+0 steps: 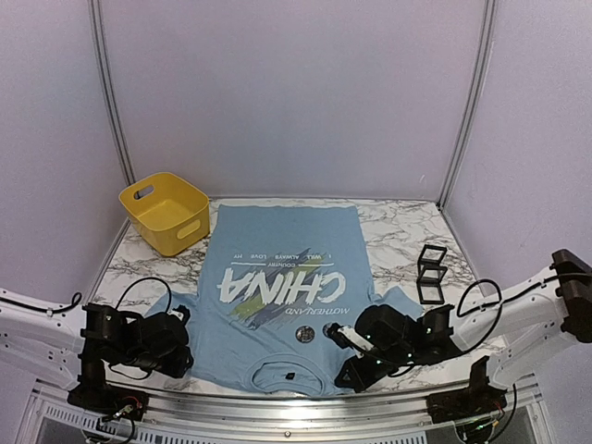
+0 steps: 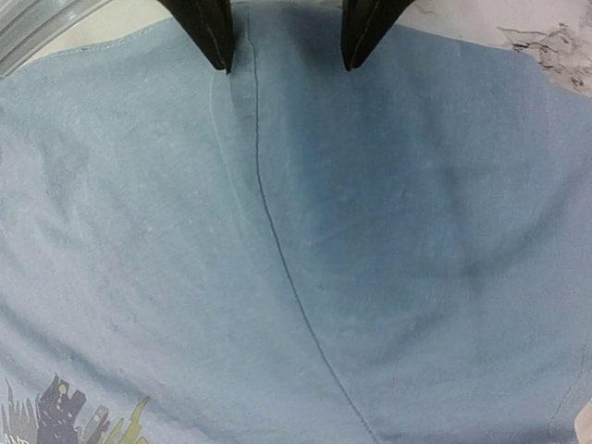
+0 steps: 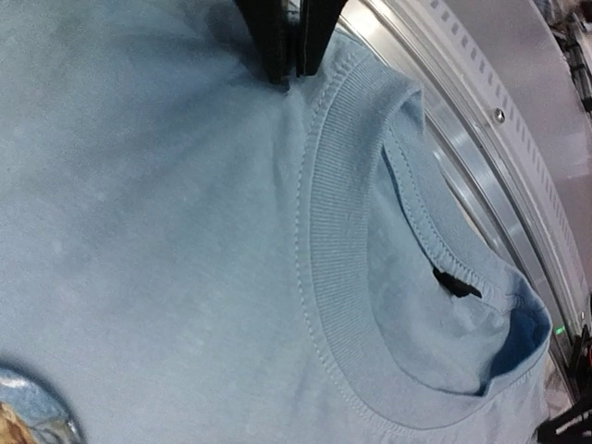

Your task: Pin the brooch onto the clothing

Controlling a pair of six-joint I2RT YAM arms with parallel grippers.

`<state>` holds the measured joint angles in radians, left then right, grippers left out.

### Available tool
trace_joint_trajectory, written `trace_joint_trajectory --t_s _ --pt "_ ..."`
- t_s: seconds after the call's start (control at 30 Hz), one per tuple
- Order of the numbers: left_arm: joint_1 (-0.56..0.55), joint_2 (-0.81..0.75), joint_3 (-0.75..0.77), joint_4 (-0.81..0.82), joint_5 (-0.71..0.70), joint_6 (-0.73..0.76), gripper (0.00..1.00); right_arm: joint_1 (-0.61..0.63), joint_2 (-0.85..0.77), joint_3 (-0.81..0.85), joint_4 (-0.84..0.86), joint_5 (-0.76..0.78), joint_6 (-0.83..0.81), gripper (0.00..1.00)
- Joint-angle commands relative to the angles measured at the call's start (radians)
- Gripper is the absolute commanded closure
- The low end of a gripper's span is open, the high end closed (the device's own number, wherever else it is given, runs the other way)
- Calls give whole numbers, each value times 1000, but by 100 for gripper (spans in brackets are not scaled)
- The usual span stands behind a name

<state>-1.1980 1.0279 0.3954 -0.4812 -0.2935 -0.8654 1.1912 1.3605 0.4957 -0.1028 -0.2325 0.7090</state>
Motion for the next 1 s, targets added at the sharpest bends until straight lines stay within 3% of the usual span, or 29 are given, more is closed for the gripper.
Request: trace_joint_trajectory --t_s 0.0,0.1,0.17,0.23,0.4,0.57,0.7,0.83,0.97 --pt "-8 0 126 -42 -121 114 52 -49 -69 108 -164 45 -100 89" --pt "49 -25 204 9 -262 272 42 -227 -123 186 -202 167 -199 63" --pt "158 -24 228 110 -277 370 36 -364 -139 220 -172 242 -263 38" --pt "289 -14 241 209 -260 435 28 -482 -156 230 -81 314 -331 26" --pt "537 -22 182 531 -290 509 5 -814 -210 218 165 325 -427 23" --pt "684 -28 50 851 -484 531 1 -1005 -264 187 289 385 -544 19" --pt "753 15 -55 1161 -518 687 1 -1054 -329 68 456 497 -614 3" --pt "773 89 -80 1237 -601 743 1 -1056 -348 -34 576 601 -611 1" --pt "782 110 -106 1358 -534 818 1 -1056 -347 -126 707 633 -581 1"
